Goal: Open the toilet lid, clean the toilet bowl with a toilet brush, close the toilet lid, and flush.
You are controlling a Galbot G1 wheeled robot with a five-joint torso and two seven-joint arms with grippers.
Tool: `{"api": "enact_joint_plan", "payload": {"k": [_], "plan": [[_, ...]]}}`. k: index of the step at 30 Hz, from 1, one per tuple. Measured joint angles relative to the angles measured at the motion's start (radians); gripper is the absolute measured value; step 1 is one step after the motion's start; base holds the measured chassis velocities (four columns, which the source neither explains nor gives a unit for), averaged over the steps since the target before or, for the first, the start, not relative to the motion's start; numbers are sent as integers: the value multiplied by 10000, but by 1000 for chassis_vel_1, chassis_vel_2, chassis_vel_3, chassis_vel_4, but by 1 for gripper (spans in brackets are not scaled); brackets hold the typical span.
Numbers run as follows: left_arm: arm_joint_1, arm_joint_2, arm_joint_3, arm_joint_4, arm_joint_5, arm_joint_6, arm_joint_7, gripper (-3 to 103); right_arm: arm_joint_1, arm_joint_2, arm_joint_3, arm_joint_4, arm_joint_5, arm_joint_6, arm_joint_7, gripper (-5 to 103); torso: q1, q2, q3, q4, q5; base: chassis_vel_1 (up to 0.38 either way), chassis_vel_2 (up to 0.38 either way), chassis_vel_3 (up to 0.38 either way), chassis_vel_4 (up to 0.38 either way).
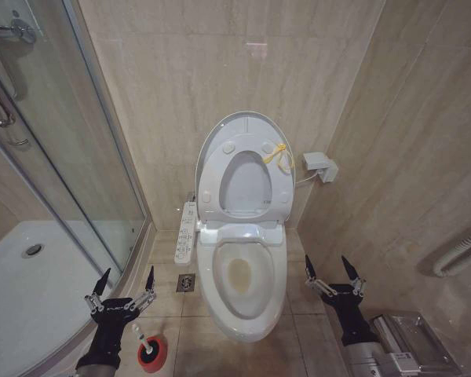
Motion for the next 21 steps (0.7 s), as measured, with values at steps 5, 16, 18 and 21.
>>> {"api": "enact_joint_plan", "payload": {"k": [5, 16, 18, 21], "plan": [[-1, 0, 0, 0, 0, 0, 0, 100, 0, -1, 0, 0, 0, 0, 0, 100, 1, 1, 1, -3, 0, 0, 0, 0, 0], [-1, 0, 0, 0, 0, 0, 0, 100, 0, 0, 0, 0, 0, 0, 0, 100, 1, 1, 1, -1, 0, 0, 0, 0, 0], [-1, 0, 0, -1, 0, 0, 0, 100, 0, 0, 0, 0, 0, 0, 0, 100, 1, 1, 1, -2, 0, 0, 0, 0, 0], [0, 0, 0, 0, 0, 0, 0, 100, 0, 0, 0, 0, 0, 0, 0, 100, 1, 1, 1, -2, 0, 0, 0, 0, 0]]}}
